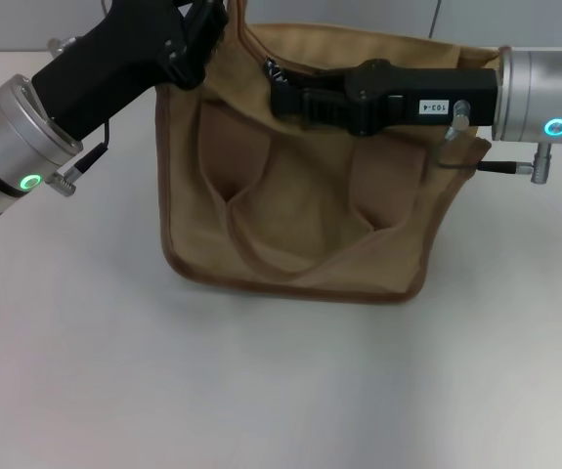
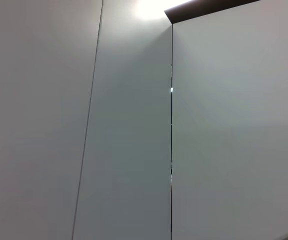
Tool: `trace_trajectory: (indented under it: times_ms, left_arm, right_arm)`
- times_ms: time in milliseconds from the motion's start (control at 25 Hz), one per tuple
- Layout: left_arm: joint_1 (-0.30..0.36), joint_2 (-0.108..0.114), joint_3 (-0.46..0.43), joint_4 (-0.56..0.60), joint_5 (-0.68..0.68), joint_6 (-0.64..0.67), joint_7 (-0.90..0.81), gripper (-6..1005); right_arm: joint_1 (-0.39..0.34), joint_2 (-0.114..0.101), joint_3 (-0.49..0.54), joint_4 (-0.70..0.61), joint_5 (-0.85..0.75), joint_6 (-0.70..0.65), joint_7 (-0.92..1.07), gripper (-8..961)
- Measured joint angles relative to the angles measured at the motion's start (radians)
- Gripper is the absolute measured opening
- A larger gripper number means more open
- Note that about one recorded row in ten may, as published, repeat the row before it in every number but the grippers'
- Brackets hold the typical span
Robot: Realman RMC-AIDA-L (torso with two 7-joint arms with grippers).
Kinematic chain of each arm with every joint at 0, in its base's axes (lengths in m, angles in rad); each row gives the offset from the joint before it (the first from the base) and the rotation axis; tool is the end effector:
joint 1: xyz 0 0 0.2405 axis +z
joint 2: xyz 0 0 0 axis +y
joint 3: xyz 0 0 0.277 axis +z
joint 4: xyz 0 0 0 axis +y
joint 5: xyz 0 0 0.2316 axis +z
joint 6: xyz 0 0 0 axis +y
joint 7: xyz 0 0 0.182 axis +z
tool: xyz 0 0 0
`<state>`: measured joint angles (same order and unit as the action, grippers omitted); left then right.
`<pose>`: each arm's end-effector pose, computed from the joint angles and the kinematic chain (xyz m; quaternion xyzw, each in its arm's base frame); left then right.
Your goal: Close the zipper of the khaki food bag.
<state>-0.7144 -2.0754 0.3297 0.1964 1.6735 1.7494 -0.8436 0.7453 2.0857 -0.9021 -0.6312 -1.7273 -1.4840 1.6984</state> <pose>-0.1861 0.3934 -0.0228 -0.8079 -0.0636 -0.5395 0.2286 0.1515 0.4224 -0.0583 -0.9138 0.2464 0.3205 0.0382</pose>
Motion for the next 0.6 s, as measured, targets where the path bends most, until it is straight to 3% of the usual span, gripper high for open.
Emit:
trace_trajectory:
  times_ms: [360, 600]
  left_arm:
    - [0.002, 0.001, 0.000, -0.002, 0.000, 0.003, -0.011, 73]
    - [0.003, 0.000, 0.010, -0.002, 0.000, 0.006, -0.012, 74]
  right_arm:
    - [-0.016, -0.003, -0.011, -0.019, -0.003, -0.006, 0.022, 68]
    - [-0.030, -0.006, -0.097, -0.113, -0.009, 0.004, 0.111, 40]
